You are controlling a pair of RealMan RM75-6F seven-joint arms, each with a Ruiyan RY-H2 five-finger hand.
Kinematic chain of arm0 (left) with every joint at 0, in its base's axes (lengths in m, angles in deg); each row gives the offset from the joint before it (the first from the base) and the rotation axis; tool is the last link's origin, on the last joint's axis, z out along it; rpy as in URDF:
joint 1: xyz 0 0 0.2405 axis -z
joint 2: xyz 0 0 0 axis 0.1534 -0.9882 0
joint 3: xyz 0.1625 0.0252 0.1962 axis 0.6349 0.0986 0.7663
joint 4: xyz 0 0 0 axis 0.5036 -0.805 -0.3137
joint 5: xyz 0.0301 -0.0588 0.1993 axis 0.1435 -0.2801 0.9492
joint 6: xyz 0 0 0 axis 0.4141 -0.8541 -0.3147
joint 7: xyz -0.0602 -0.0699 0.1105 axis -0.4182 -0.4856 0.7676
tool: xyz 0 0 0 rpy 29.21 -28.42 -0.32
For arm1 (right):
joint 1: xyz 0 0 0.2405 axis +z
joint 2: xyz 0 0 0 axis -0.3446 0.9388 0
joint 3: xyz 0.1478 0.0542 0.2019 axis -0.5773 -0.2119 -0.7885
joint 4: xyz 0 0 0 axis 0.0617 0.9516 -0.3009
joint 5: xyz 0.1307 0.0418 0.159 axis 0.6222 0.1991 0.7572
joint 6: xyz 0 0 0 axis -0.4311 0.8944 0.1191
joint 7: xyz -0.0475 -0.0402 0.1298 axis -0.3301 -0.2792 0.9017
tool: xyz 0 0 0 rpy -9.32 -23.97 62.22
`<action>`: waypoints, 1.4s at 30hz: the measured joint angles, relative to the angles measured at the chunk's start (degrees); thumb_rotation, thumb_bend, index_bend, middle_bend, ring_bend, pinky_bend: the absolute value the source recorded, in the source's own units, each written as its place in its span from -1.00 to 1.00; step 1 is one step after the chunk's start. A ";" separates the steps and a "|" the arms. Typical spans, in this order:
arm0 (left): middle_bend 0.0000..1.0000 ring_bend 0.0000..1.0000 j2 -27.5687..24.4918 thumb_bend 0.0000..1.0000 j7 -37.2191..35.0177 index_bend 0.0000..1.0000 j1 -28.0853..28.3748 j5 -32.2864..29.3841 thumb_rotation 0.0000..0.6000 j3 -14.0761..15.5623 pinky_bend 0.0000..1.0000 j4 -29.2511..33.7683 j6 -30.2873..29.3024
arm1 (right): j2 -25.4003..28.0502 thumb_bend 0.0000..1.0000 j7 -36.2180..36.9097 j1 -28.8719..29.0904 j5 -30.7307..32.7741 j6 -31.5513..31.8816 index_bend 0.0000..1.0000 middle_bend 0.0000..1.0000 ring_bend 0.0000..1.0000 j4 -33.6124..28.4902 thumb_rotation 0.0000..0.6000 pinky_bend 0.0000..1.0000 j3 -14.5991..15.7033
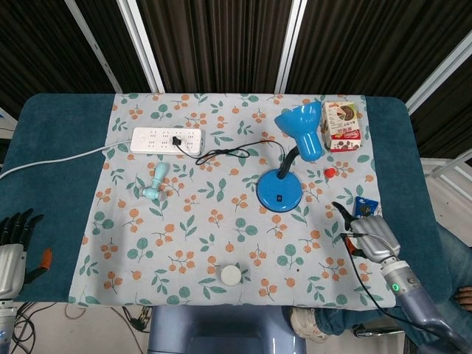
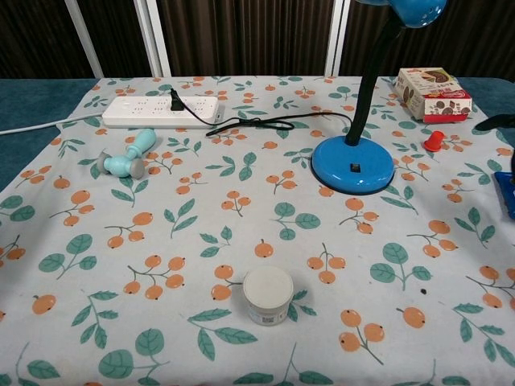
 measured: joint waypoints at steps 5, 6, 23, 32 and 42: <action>-0.91 -0.94 0.76 -0.13 -1.00 -0.71 -0.23 0.23 1.00 -0.03 -1.00 -1.30 -0.52 | -2.94 0.02 -2.62 4.27 4.69 -5.61 -1.00 0.24 0.63 -0.38 1.00 0.35 -1.68; -0.91 -0.94 0.81 -0.13 -1.11 -0.71 -0.25 0.25 1.00 -0.05 -1.00 -1.38 -0.55 | -3.77 0.02 -3.42 5.20 5.98 -6.54 -1.00 0.26 0.63 -0.37 1.00 0.36 -2.12; -0.91 -0.94 0.40 -0.13 -0.94 -0.71 -0.08 -0.39 1.00 -0.43 -1.00 -0.37 -0.02 | -13.56 0.02 -16.61 16.18 24.23 -13.70 -1.00 0.30 0.65 2.81 1.00 0.62 -4.86; -0.91 -0.94 0.04 -0.13 -0.72 -0.71 0.06 -0.44 1.00 -0.57 -1.00 0.28 0.11 | -16.33 0.02 -20.43 19.21 30.27 -13.01 -1.00 0.30 0.65 4.66 1.00 0.71 -3.87; -0.91 -0.94 -0.21 -0.13 -0.35 -0.71 0.19 -0.63 1.00 -0.70 -1.00 0.83 0.28 | -16.07 0.01 -21.17 20.35 33.01 -11.75 -1.00 0.30 0.65 5.26 1.00 0.80 -2.78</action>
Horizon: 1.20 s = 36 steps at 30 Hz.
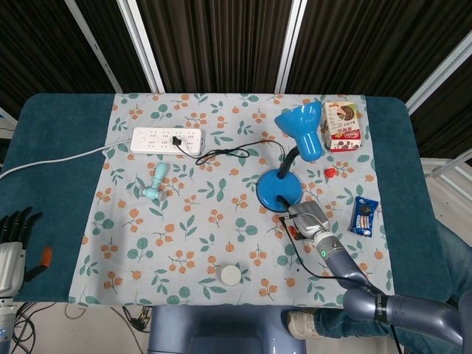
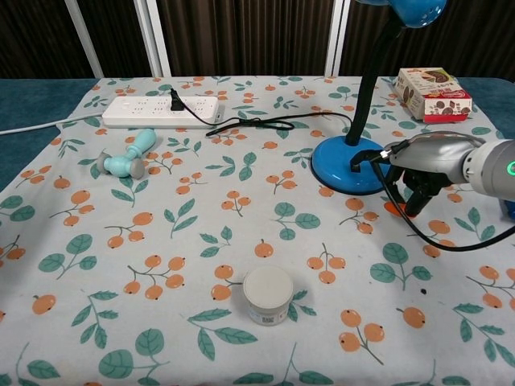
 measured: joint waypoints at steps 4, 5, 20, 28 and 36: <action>-0.91 -0.94 0.01 -0.13 0.09 -0.71 0.06 0.00 1.00 -0.07 -1.00 0.08 -0.01 | 0.31 0.02 0.08 0.18 0.70 0.20 -1.00 0.30 0.65 0.27 1.00 0.83 0.52; -0.91 -0.94 0.00 -0.13 0.10 -0.71 0.07 -0.01 1.00 -0.09 -1.00 0.10 0.00 | 0.42 0.02 0.09 0.19 0.76 0.24 -1.00 0.30 0.65 0.27 1.00 0.84 0.67; -0.91 -0.94 -0.19 -0.13 0.28 -0.71 0.24 -0.05 1.00 -0.28 -1.00 0.59 0.02 | 0.23 0.02 0.91 0.95 1.11 0.83 -1.00 0.30 0.65 0.58 1.00 0.93 2.03; -0.91 -0.94 -0.38 -0.13 0.55 -0.71 0.33 -0.27 1.00 -0.31 -1.00 0.93 0.21 | -0.24 0.02 0.91 1.37 1.38 1.71 -1.00 0.30 0.65 0.64 1.00 0.97 2.22; -0.91 -0.94 -0.47 -0.13 0.63 -0.71 0.38 -0.39 1.00 -0.42 -1.00 1.21 0.20 | -0.64 0.02 0.63 1.92 2.11 1.75 -1.00 0.30 0.65 0.63 1.00 1.00 2.66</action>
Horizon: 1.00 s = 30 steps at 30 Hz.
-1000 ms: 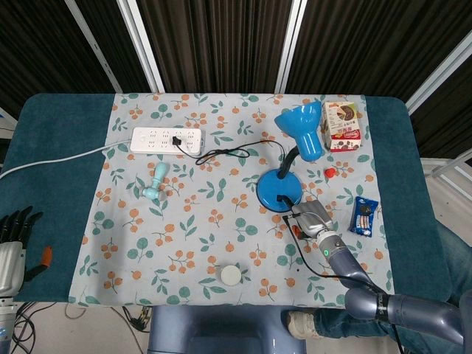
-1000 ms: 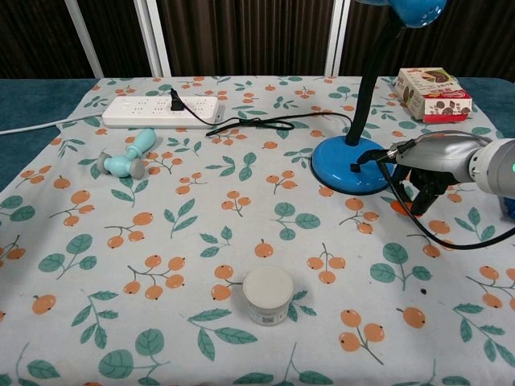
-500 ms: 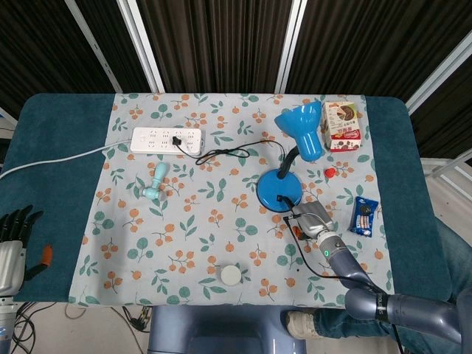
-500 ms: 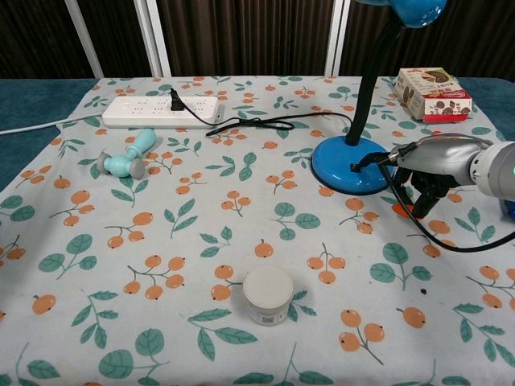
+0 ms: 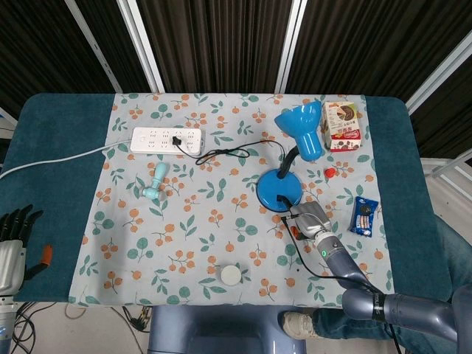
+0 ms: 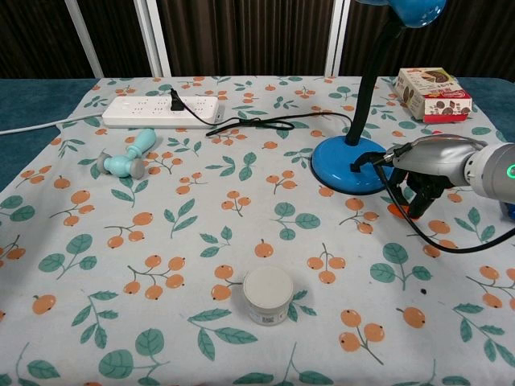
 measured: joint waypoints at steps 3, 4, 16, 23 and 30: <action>-0.91 -0.94 -0.01 -0.13 0.01 -0.71 0.02 -0.06 1.00 -0.04 -1.00 0.05 0.01 | -0.11 0.02 -0.24 0.23 0.40 -0.09 -1.00 0.30 0.65 0.08 1.00 1.00 0.17; -0.91 -0.94 -0.03 -0.13 0.01 -0.71 0.02 -0.06 1.00 -0.05 -1.00 0.09 -0.01 | -0.14 0.02 -0.29 0.30 0.60 -0.11 -1.00 0.30 0.65 0.13 1.00 1.00 0.21; -0.92 -0.94 -0.23 -0.13 0.33 -0.71 0.10 -0.33 1.00 -0.07 -1.00 0.48 0.17 | 0.40 0.02 -2.09 1.63 4.07 -1.21 -1.00 0.30 0.65 0.28 1.00 1.00 1.45; -0.91 -0.94 -0.30 -0.13 0.32 -0.71 0.13 -0.47 1.00 -0.15 -1.00 0.65 0.15 | 0.87 0.02 -2.29 2.20 4.81 -0.94 -1.00 0.30 0.65 -0.39 1.00 1.00 1.49; -0.91 -0.94 -0.32 -0.13 0.35 -0.71 0.22 -0.56 1.00 -0.22 -1.00 0.76 0.23 | 3.54 -0.08 -1.47 1.04 2.11 4.79 -1.00 -0.11 0.13 -5.12 1.00 1.00 0.44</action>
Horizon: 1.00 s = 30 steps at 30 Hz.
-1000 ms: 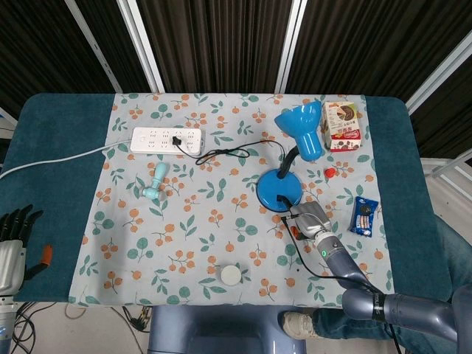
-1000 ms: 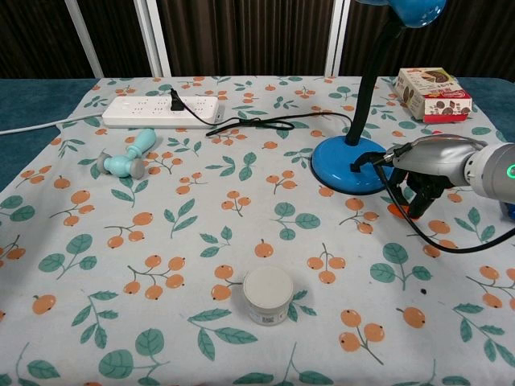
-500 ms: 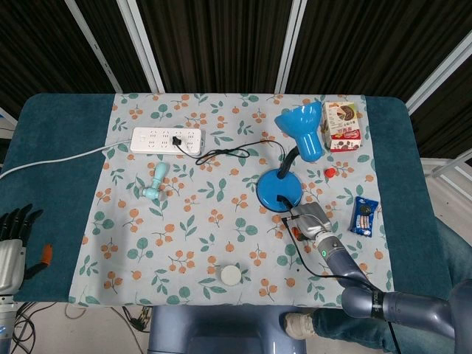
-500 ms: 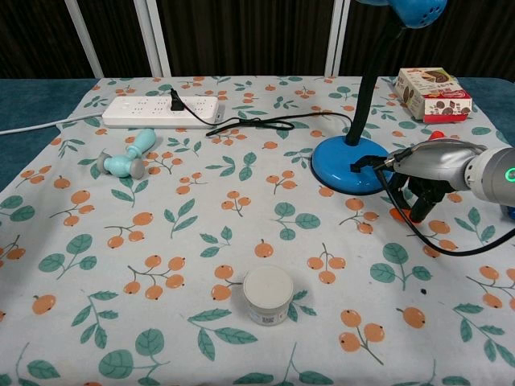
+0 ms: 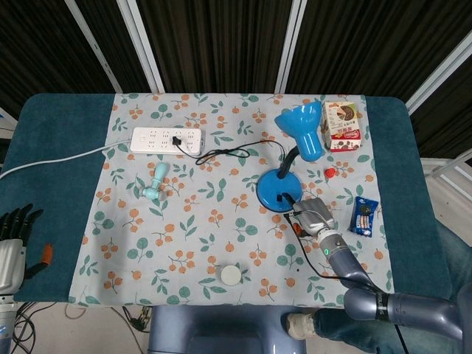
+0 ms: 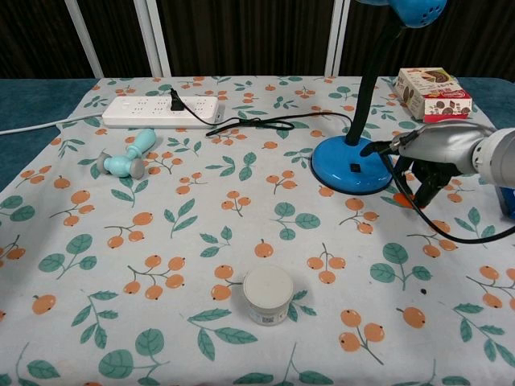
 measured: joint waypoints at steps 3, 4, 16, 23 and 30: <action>-0.91 -0.94 0.05 -0.13 0.06 -0.71 -0.01 0.10 1.00 0.00 -1.00 0.02 -0.13 | 2.36 -0.22 -0.01 -1.38 -1.33 3.88 -1.00 -0.36 -0.20 -4.10 1.00 1.00 0.08; -0.91 -0.94 0.07 -0.13 0.12 -0.71 -0.01 0.12 1.00 -0.01 -1.00 0.03 -0.17 | 3.23 -0.25 -0.11 -1.89 -1.73 5.06 -1.00 -0.44 -0.30 -5.51 1.00 1.00 0.24; -0.91 -0.94 0.28 -0.13 0.68 -0.71 0.02 0.14 1.00 -0.07 -1.00 0.07 -0.40 | 11.64 -0.37 3.77 -15.07 -18.42 24.05 -1.00 -0.73 -0.64 -14.70 1.00 -0.95 7.28; -0.91 -0.94 0.35 -0.13 0.97 -0.71 0.00 0.36 1.00 -0.02 -1.00 -0.02 -0.60 | 11.88 -0.37 10.55 -26.60 -32.35 37.00 -1.00 -0.80 -0.72 -9.03 1.00 -1.00 13.29; -0.91 -0.94 0.37 -0.13 0.99 -0.71 0.03 0.42 1.00 -0.03 -1.00 -0.10 -0.65 | 10.57 -0.37 17.04 -35.10 -36.65 43.19 -1.00 -0.82 -0.74 0.69 1.00 -1.00 16.34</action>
